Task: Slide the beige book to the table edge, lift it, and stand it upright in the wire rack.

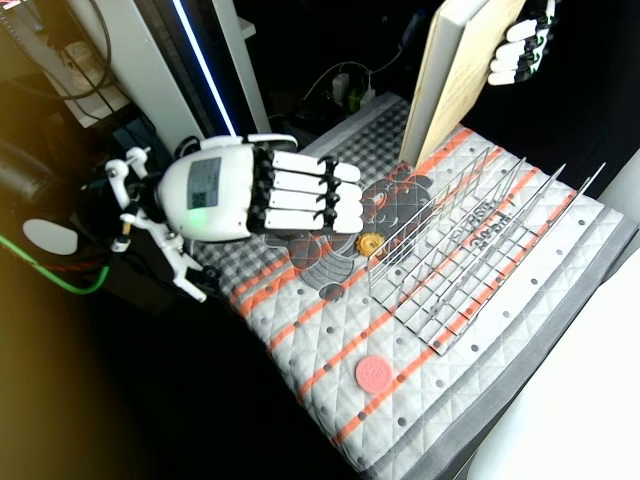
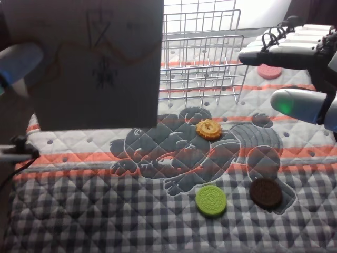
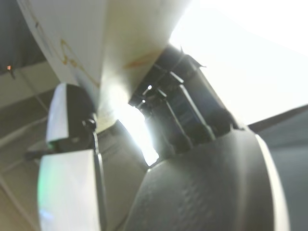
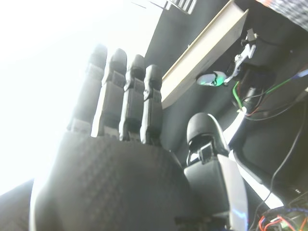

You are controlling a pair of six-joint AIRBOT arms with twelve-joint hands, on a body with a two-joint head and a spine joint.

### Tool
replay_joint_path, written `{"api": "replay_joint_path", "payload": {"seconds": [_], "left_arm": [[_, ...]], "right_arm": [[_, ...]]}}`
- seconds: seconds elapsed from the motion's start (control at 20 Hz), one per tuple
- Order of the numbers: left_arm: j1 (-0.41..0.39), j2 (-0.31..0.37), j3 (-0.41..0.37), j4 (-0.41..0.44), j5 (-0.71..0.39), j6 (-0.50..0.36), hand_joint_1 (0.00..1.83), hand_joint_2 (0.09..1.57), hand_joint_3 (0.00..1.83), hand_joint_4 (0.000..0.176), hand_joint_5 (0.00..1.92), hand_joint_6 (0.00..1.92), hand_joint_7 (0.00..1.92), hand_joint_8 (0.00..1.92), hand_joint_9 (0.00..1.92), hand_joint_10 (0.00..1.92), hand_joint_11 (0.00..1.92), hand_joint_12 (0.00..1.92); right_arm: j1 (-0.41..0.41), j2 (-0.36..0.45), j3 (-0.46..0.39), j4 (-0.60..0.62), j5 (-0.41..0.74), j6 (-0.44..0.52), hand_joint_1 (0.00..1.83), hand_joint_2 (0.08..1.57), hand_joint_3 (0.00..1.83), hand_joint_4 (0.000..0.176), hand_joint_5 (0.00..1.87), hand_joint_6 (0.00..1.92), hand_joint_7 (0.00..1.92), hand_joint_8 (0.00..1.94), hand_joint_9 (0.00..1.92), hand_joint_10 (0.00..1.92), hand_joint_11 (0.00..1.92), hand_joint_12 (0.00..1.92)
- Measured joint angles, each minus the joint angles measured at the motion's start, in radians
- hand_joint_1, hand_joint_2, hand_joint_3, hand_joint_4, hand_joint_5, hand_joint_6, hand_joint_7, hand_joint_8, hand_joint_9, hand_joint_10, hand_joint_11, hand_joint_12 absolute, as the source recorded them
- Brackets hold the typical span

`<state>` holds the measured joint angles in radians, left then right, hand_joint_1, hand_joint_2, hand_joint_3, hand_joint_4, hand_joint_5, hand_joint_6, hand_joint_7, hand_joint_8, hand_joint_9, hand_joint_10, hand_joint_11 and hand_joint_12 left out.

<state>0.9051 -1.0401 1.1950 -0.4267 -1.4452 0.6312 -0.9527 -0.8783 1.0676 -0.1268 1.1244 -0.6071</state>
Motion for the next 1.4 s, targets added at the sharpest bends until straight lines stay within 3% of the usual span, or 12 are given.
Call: {"api": "replay_joint_path", "payload": {"seconds": [0.3,0.35,0.4,0.45,0.5,0.6,0.7,0.85,1.1,1.15,1.2,1.4], "left_arm": [[-0.162,-0.112,0.116,-0.011,0.099,-0.012,1.39,1.1,0.0,0.0,0.9,1.03,1.01,0.87,1.02,1.11,0.99,0.99],[-0.186,-0.124,0.129,0.003,0.115,-0.014,1.48,1.08,0.0,0.0,0.94,0.93,1.03,0.82,1.05,0.98,0.83,1.4],[-0.209,-0.131,0.143,0.018,0.13,-0.016,1.49,1.08,0.0,0.0,0.96,0.88,1.03,0.82,1.04,0.97,0.8,1.5],[-0.246,-0.146,0.165,0.029,0.152,-0.016,1.41,1.09,0.0,0.0,0.97,0.9,1.04,0.82,1.0,1.13,0.87,1.28],[-0.277,-0.157,0.183,0.038,0.171,-0.016,1.48,1.09,0.0,0.0,0.96,0.91,1.02,0.83,1.02,1.05,0.78,1.48],[-0.334,-0.172,0.208,0.059,0.206,0.001,1.39,1.1,0.0,0.0,0.94,0.93,1.03,0.87,0.96,1.21,0.79,1.17],[-0.373,-0.186,0.226,0.084,0.228,0.016,1.38,1.09,0.0,0.0,1.01,0.88,1.05,0.85,0.94,1.18,0.7,1.15],[-0.386,-0.199,0.243,0.098,0.274,0.029,1.4,1.05,0.0,0.0,1.03,0.8,1.18,0.65,1.05,1.05,0.81,1.27],[-0.398,-0.203,0.261,0.124,0.313,0.083,1.39,1.06,0.0,0.0,0.99,0.91,1.16,0.61,1.06,1.02,0.96,0.96],[-0.399,-0.203,0.261,0.127,0.31,0.086,1.48,1.05,0.0,0.0,1.02,0.83,1.17,0.58,1.1,0.9,0.83,1.35],[-0.399,-0.203,0.261,0.132,0.306,0.086,1.5,1.05,0.0,0.0,1.03,0.83,1.18,0.56,1.11,0.88,0.79,1.41],[-0.399,-0.203,0.261,0.133,0.285,0.106,1.4,1.05,0.0,0.0,1.05,0.77,1.19,0.6,1.02,1.11,0.8,1.21]], "right_arm": [[-0.012,-0.01,0.01,0.011,0.019,-0.002,0.0,1.38,0.0,0.0,0.51,0.01,0.55,0.01,0.52,0.01,0.49,0.03],[-0.013,-0.01,0.011,0.009,0.019,-0.003,0.0,1.37,0.0,0.003,0.51,0.01,0.56,0.01,0.53,0.01,0.5,0.03],[-0.013,-0.011,0.011,0.009,0.021,-0.003,0.0,1.37,0.0,0.006,0.52,0.01,0.56,0.01,0.53,0.01,0.51,0.04],[-0.012,-0.015,0.016,0.009,0.025,-0.003,0.0,1.37,0.0,0.007,0.52,0.01,0.56,0.01,0.53,0.01,0.5,0.03],[-0.012,-0.018,0.019,0.011,0.024,-0.004,0.0,1.38,0.0,0.005,0.52,0.01,0.56,0.01,0.53,0.01,0.5,0.03],[-0.013,-0.024,0.023,0.01,0.023,-0.004,0.0,1.37,0.0,0.011,0.52,0.0,0.55,0.0,0.51,0.0,0.48,0.01],[-0.013,-0.03,0.026,0.008,0.023,-0.004,0.0,1.37,0.0,0.0,0.52,0.0,0.54,0.0,0.48,0.0,0.47,0.01],[-0.013,-0.034,0.03,0.007,0.023,-0.004,0.0,1.39,0.01,0.0,0.52,0.0,0.54,0.0,0.48,0.0,0.47,0.01],[-0.019,-0.037,0.03,0.006,0.026,-0.004,0.0,1.39,0.0,0.0,0.53,0.0,0.54,0.0,0.48,0.0,0.47,0.01],[-0.019,-0.038,0.03,0.003,0.024,-0.004,0.0,1.4,0.01,0.0,0.52,0.0,0.54,0.0,0.47,0.0,0.47,0.01],[-0.019,-0.039,0.03,0.003,0.026,-0.004,0.0,1.38,0.0,0.0,0.52,0.0,0.54,0.0,0.47,0.0,0.47,0.01],[-0.024,-0.039,0.03,0.003,0.043,-0.003,0.0,1.38,0.0,0.0,0.53,0.0,0.54,0.0,0.48,0.01,0.48,0.01]]}}
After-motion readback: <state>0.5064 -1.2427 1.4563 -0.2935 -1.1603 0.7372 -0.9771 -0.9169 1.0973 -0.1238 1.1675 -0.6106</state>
